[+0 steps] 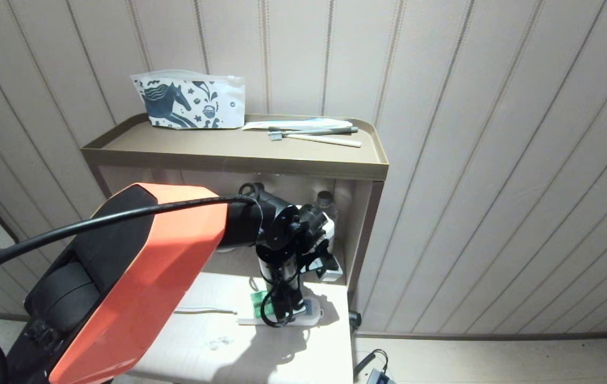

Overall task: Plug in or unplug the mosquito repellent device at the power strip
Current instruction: Insert the plug into the socket

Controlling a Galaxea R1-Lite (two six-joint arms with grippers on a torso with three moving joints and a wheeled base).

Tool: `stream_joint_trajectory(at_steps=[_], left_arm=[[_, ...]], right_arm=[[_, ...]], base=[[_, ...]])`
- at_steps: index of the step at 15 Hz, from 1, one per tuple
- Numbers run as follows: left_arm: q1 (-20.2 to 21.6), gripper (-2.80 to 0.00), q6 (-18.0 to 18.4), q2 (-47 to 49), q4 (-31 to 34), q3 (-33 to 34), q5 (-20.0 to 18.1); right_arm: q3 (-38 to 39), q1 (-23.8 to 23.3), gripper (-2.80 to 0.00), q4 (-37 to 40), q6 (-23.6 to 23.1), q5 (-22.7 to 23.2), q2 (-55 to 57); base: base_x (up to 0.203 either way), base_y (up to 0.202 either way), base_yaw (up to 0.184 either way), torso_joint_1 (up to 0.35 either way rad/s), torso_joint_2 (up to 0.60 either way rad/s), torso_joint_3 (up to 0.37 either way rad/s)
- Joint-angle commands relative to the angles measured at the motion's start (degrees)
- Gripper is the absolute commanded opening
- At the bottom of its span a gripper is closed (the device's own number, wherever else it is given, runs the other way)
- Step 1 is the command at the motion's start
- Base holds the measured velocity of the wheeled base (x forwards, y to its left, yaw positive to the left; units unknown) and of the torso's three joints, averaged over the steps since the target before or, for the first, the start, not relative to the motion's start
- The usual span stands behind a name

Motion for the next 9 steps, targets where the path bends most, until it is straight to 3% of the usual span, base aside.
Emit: stream_joint_trajectory(at_steps=[1,9], left_arm=[[0.0,-2.80,0.1,0.8,0.1,0.0,-0.1],[-0.1,-2.80,0.1,1.1,0.8,0.3,0.4]], right_arm=[[0.0,0.0,-2.80,0.0,0.0,0.0,0.0],[0.0,0.0,-2.80,0.0,0.0,0.0,0.0]], base=[[0.000,0.000,0.000,0.000,0.00,0.000],[0.000,0.000,0.000,0.000,0.00,0.000]])
